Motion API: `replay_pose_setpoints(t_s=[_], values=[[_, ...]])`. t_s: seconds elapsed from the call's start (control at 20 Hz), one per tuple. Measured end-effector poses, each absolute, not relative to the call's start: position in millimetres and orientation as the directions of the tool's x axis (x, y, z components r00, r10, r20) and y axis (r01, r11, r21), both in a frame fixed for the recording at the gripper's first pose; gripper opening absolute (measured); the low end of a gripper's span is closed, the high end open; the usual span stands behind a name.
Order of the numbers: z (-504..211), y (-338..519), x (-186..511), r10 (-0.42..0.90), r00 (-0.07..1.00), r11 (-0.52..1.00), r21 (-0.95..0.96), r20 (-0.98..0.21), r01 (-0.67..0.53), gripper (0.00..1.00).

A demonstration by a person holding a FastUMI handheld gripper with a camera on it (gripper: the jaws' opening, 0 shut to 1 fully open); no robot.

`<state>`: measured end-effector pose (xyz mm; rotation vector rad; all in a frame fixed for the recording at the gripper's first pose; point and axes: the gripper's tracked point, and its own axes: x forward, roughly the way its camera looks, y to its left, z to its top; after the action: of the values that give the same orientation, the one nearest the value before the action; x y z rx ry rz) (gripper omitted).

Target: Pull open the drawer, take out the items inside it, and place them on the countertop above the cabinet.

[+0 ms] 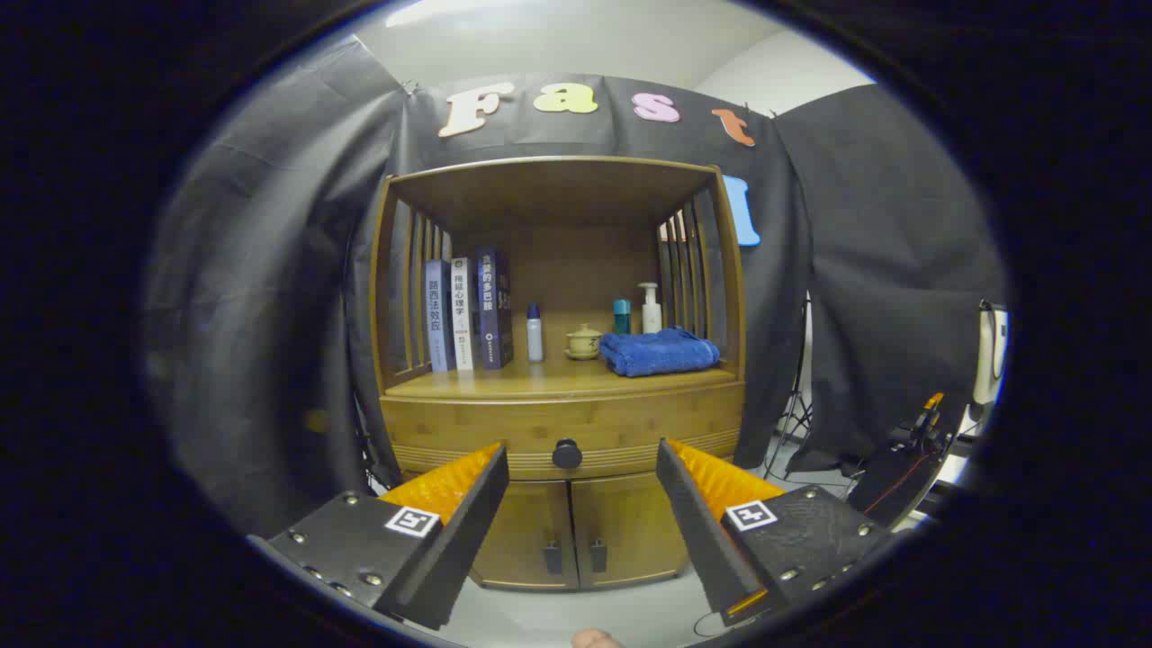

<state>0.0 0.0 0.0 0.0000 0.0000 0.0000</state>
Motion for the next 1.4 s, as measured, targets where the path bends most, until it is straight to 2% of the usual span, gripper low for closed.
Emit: replay_pose_setpoints(t_s=[0.35,0.85,1.15,1.4], values=[[-9,-12,18,-0.027,1.0,1.0,0.006,-0.001,0.027,1.0],[-33,-1,51,0.01,1.0,1.0,0.003,-0.016,-0.01,1.0],[-54,15,114,0.031,0.999,0.999,0.008,-0.03,-0.031,1.0],[-85,28,179,0.035,0.993,0.999,0.016,-0.109,-0.034,1.0]])
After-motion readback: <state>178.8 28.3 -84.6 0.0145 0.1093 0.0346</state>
